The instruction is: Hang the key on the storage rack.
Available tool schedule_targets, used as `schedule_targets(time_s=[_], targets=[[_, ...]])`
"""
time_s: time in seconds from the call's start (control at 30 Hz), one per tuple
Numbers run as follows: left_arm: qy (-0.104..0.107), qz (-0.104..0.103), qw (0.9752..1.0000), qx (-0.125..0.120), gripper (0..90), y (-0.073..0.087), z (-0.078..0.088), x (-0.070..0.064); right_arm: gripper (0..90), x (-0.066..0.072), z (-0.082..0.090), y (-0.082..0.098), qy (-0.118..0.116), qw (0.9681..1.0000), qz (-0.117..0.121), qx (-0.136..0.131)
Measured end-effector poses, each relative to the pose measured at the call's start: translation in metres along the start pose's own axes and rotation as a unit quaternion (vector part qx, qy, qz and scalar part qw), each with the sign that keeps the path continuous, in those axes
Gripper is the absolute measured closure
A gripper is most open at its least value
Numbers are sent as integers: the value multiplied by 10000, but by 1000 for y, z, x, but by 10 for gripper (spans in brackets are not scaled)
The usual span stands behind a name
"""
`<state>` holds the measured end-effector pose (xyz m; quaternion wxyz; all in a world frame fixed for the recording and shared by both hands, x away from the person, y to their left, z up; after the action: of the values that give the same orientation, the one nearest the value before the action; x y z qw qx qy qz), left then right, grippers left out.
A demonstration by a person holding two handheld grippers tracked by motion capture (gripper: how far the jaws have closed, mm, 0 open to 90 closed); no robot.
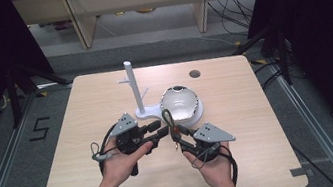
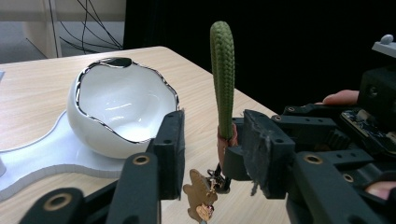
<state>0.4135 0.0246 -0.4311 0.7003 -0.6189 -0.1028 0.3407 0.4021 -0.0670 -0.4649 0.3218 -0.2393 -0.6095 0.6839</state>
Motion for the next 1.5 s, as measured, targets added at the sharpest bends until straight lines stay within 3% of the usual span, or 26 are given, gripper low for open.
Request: schedule_targets(time_s=[0.13, 0.23, 0.27, 0.6, 0.63, 0.73, 0.87, 0.93, 1.0, 1.13, 1.17, 1.23, 1.5], targets=[[78, 72, 9999, 9, 656, 0, -4, 0, 686, 0, 0, 1, 39, 10000, 79, 44], [65, 75, 9999, 18, 704, -1, -4, -1, 686, 4, 0, 3, 22, 9999, -53, 104], [106, 112, 9999, -26, 716, -2, -5, -1, 686, 2, -1, 3, 34, 9999, 64, 72], [149, 55, 9999, -28, 817, -1, -8, -3, 685, 6, -2, 3, 8, 9999, 80, 106], [159, 75, 9998, -41, 823, -2, -8, -4, 684, 4, -2, 3, 58, 9998, 178, 105], [155, 30, 9999, -40, 830, -3, -7, -4, 681, 7, -2, 2, 28, 9999, 32, 104], [145, -148, 9998, -73, 833, -4, -6, -6, 668, 7, -3, 1, -44, 9998, 152, 80], [54, -260, 9996, -48, 834, -5, -5, -5, 649, 6, -3, 1, -4, 9997, 200, 132], [6, -338, 9994, -81, 834, -6, -4, -4, 603, 9, -4, 3, -89, 9997, 91, 223], [-134, -514, 9985, -139, 834, -9, -2, 1, 578, 5, -4, 6, -6, 9994, 234, 268], [-173, -544, 9983, -144, 834, -9, -1, 2, 571, 7, -4, 7, -32, 9995, 69, 301], [-235, -630, 9976, -141, 834, -9, 1, 5, 558, 6, -2, 9, 46, 9992, 98, 398], [-506, -756, 9957, -175, 834, -12, 11, 18, 524, 3, -2, 11, -13, 9990, 136, 421]])
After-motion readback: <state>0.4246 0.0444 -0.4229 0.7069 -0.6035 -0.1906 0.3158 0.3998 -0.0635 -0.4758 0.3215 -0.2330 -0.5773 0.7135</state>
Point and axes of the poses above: each handheld gripper's, and its own axes: z roughly backward along the jaws, y roughly out of its underside, x roughly to its left, the point moved 9 cm from there along -z, roughly forward along the jaws, and after that the axes turned 4 degrees about -x, right-handed, at the moved point
